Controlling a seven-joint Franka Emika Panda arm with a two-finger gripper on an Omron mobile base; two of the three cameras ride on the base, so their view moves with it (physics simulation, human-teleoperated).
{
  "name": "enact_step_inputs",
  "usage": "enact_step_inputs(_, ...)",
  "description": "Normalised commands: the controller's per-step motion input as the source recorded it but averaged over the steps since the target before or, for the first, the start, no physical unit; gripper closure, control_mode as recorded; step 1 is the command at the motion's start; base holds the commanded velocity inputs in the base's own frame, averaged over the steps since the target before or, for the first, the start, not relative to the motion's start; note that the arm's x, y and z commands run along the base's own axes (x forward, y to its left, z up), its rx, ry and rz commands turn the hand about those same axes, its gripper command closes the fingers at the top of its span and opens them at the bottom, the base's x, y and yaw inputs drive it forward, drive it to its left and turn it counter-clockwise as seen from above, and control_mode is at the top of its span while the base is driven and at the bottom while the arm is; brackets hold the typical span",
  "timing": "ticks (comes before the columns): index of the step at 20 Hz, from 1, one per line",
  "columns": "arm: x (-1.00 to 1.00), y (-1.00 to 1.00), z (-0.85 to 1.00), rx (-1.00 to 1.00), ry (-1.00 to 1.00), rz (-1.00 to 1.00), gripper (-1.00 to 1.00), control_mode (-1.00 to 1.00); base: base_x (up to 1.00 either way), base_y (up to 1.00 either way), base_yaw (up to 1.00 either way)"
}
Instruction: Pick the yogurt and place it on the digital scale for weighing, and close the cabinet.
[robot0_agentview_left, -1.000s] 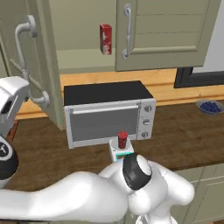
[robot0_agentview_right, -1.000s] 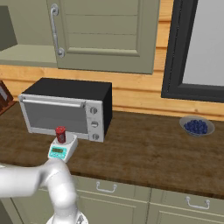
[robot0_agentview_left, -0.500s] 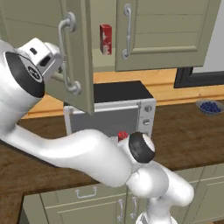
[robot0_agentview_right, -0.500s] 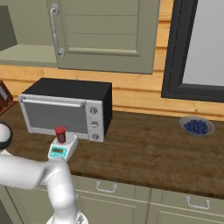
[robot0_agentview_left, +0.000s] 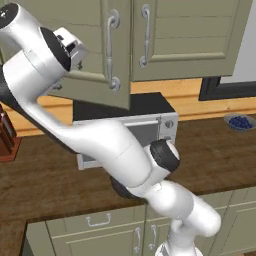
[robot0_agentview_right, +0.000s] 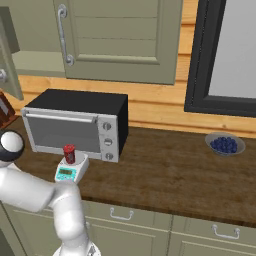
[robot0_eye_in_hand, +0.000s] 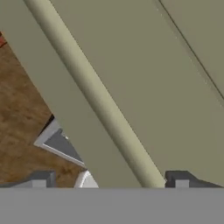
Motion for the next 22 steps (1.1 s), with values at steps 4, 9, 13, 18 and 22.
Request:
enact_step_inputs(4, 1.0, -0.02, -1.0, 0.0, -0.76, 0.34, -1.0, -1.0, 0.0, 0.0, 0.0)
enact_step_inputs(9, 1.0, -0.4, -0.49, 0.16, -0.65, 0.37, -1.0, -1.0, 0.0, 0.0, 0.0)
enact_step_inputs(13, 1.0, -0.79, -0.3, 0.38, -0.32, 0.39, -1.0, -1.0, 0.0, 0.0, 0.0)
enact_step_inputs(18, 1.0, -0.73, -0.23, 0.37, -0.03, 0.28, -1.0, -1.0, 0.0, 0.0, 0.0)
enact_step_inputs(22, 1.0, -0.55, -0.37, 0.31, 0.0, 0.25, -1.0, -1.0, 0.0, 0.0, 0.0)
